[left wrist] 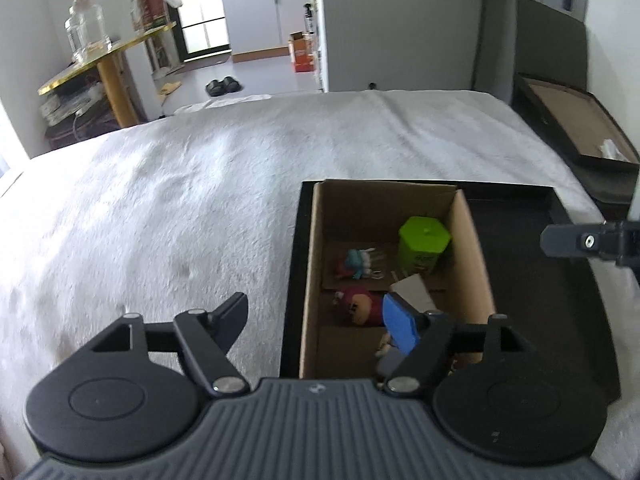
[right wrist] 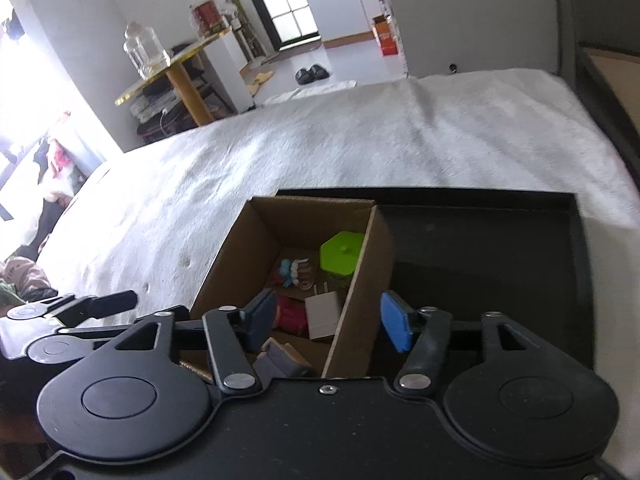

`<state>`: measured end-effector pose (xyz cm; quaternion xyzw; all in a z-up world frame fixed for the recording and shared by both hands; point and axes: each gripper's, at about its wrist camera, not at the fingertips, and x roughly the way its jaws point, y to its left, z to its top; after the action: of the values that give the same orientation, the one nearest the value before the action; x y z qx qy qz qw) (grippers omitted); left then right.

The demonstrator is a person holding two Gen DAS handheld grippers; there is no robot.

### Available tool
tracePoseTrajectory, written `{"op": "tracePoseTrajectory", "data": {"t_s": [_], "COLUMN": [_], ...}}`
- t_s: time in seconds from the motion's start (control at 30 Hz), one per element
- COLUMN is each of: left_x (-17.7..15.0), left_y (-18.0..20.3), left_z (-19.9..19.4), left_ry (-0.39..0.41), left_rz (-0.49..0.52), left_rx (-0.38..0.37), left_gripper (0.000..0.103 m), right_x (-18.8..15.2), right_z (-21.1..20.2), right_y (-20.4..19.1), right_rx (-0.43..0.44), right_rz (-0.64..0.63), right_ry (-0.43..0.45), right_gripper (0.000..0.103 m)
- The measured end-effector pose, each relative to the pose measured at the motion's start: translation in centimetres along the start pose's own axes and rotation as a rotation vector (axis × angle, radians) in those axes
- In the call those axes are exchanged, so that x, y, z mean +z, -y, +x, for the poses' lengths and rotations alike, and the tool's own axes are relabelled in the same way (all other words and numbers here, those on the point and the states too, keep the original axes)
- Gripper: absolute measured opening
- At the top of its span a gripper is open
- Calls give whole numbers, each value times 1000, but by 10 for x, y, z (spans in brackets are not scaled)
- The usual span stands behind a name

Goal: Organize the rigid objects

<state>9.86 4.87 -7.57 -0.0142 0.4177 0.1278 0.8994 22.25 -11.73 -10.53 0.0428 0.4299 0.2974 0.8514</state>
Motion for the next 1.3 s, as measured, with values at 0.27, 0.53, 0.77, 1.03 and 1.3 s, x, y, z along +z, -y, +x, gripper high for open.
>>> {"op": "tracePoseTrajectory", "data": {"t_s": [0.27, 0.53, 0.77, 1.03, 1.3], "left_x": [7, 14, 19, 23, 23], "left_y": [6, 6, 7, 4, 2], "left_z": [-31, -63, -95, -117, -137], "left_ry": [5, 33, 56, 59, 75], "left_rz": [50, 66, 94, 62, 53], "left_rx": [-56, -122, -164, -191, -210], "left_gripper": [79, 87, 91, 91, 92], "right_x": [-1, -6, -5, -7, -12], "right_z": [-44, -77, -107, -134, -150], "right_y": [17, 24, 23, 22, 16], "right_rx": [-17, -8, -9, -14, -18], "right_rz": [26, 43, 42, 44, 34], "right_ry": [73, 96, 138, 162, 161], "right_gripper": [84, 103, 103, 103, 103]}}
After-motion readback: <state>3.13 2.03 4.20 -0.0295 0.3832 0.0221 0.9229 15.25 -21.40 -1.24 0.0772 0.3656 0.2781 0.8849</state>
